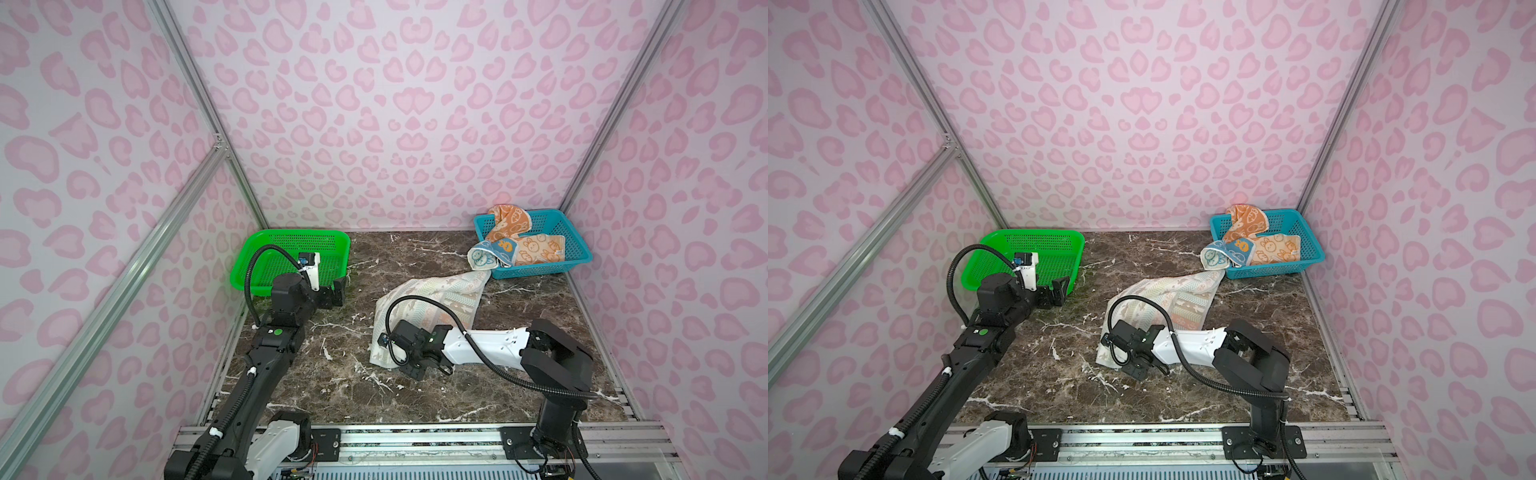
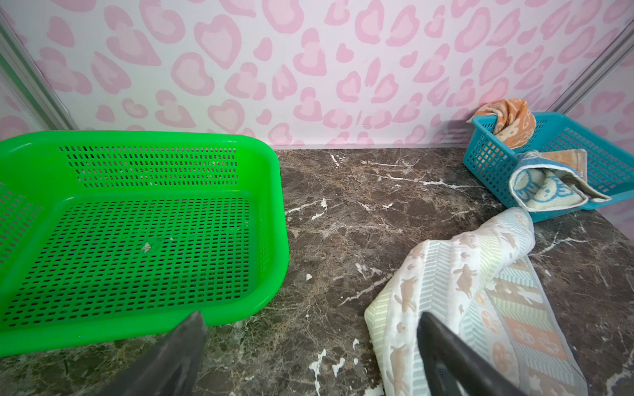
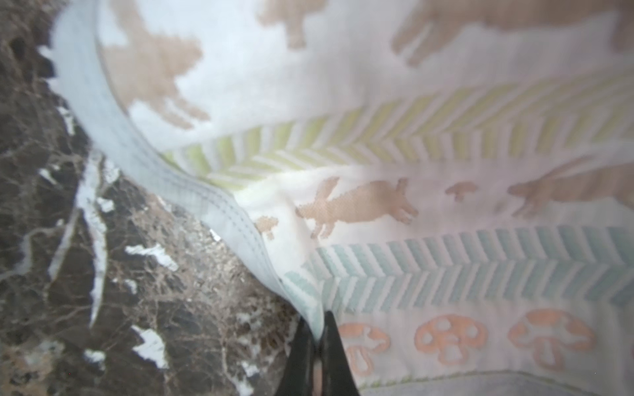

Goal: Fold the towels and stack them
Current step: 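Regrasp the towel edge with the right gripper while the left gripper reaches toward it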

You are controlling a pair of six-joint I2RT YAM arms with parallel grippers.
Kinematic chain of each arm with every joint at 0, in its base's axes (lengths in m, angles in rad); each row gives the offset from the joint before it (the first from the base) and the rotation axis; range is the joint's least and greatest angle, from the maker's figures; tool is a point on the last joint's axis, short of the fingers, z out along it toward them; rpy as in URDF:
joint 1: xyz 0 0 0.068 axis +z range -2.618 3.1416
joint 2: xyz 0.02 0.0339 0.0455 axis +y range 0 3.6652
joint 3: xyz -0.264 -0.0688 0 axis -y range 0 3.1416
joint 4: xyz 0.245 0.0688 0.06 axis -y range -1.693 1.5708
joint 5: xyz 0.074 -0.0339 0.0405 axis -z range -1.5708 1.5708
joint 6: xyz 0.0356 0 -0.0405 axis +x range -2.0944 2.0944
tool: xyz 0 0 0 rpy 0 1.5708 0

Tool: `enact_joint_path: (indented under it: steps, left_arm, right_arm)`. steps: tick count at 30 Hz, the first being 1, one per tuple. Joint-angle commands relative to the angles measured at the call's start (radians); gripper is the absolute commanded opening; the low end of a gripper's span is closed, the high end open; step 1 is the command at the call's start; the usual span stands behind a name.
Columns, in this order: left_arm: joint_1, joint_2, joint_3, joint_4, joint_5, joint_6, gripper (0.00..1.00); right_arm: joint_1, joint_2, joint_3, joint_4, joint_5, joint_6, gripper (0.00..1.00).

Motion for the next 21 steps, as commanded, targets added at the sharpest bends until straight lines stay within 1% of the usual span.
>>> enact_joint_path:
  steps: [1, 5, 10, 13, 16, 19, 21]
  left_arm:
    - [0.002, -0.001, 0.003, 0.000, 0.038, 0.019, 0.98]
    - [-0.004, 0.004, -0.001, 0.002, 0.104, 0.060, 0.99]
    - [-0.057, -0.005, -0.048, 0.048, 0.176, 0.108, 0.99]
    - [-0.129, -0.011, -0.065, 0.076, 0.178, 0.136, 0.97]
    - [-0.185, 0.000, -0.071, 0.091, 0.171, 0.127, 0.97]
    - [-0.233, 0.003, -0.081, 0.108, 0.158, 0.100, 0.97]
    - [-0.277, -0.005, -0.097, 0.123, 0.115, 0.084, 0.97]
  right_arm:
    - [-0.022, -0.036, -0.002, -0.044, 0.006, -0.012, 0.00]
    - [-0.089, -0.118, 0.035, -0.051, -0.050, 0.011, 0.00]
    - [-0.186, -0.187, 0.155, -0.119, -0.091, 0.040, 0.00]
    - [-0.237, -0.192, 0.241, -0.159, -0.100, 0.061, 0.00]
    - [-0.274, -0.189, 0.309, -0.180, -0.088, 0.086, 0.00]
    - [-0.297, -0.171, 0.375, -0.205, -0.024, 0.145, 0.00]
    - [-0.308, -0.161, 0.430, -0.216, 0.002, 0.182, 0.00]
